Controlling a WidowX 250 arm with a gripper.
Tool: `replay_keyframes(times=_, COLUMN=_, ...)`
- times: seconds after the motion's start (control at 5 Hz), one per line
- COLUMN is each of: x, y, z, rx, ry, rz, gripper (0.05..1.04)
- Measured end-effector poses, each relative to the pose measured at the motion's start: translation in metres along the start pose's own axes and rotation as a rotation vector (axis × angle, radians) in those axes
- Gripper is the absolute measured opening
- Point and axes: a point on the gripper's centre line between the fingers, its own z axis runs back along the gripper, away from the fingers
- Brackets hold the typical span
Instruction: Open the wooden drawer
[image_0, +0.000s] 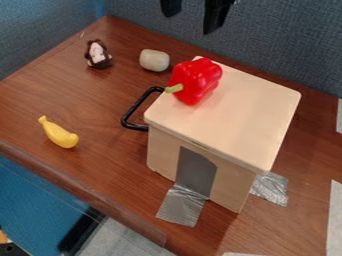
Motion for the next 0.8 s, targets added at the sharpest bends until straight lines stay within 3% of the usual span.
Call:
replay_keyframes(times=0.4, x=-0.011, y=0.02, z=-0.015, rx=-0.009, ry=0.05, rz=0.077, gripper=0.999)
replay_keyframes(times=0.8, x=-0.03, y=0.059, z=-0.015, rx=-0.046, ry=0.044, rz=0.192, gripper=0.999)
